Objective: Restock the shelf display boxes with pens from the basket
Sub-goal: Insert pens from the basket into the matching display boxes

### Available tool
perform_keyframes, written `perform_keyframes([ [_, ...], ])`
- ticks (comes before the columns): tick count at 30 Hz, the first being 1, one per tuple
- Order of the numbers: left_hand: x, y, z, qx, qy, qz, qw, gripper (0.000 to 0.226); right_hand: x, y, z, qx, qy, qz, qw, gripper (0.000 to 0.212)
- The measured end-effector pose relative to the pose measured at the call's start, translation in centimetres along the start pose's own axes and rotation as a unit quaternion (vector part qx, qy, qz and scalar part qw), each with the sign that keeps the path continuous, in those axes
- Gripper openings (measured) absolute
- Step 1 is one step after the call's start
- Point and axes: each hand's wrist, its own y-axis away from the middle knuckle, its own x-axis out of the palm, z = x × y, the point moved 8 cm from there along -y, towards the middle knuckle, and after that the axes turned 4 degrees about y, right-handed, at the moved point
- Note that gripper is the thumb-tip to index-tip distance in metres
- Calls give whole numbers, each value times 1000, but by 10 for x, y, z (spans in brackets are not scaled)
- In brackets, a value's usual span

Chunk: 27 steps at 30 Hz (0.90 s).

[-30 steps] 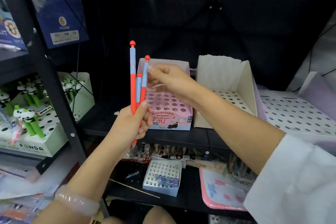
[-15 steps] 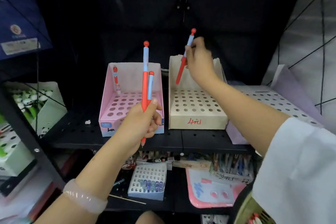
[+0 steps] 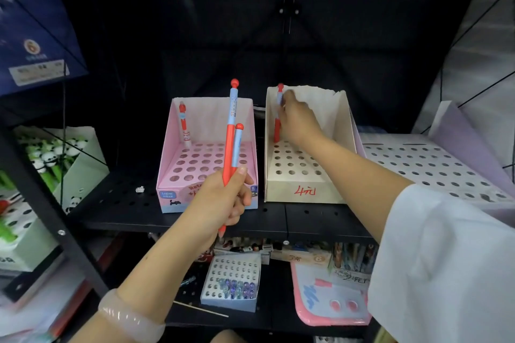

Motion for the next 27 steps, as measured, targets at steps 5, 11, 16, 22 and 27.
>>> perform_keyframes([
  [5,-2,1,0,2,-2,5,1000,28,12,10,-8,43,-9,39,998,24],
  [11,1,0,-2,2,12,8,1000,27,-44,36,27,-9,-233,-45,971,15],
  [16,15,-2,-5,13,31,21,999,31,-13,94,66,-73,-311,274,907,19],
  [22,25,-1,-2,21,21,42,999,32,-14,95,55,-35,-401,233,885,14],
  [27,21,0,7,6,-8,39,999,33,-65,43,0,86,-409,-47,907,13],
])
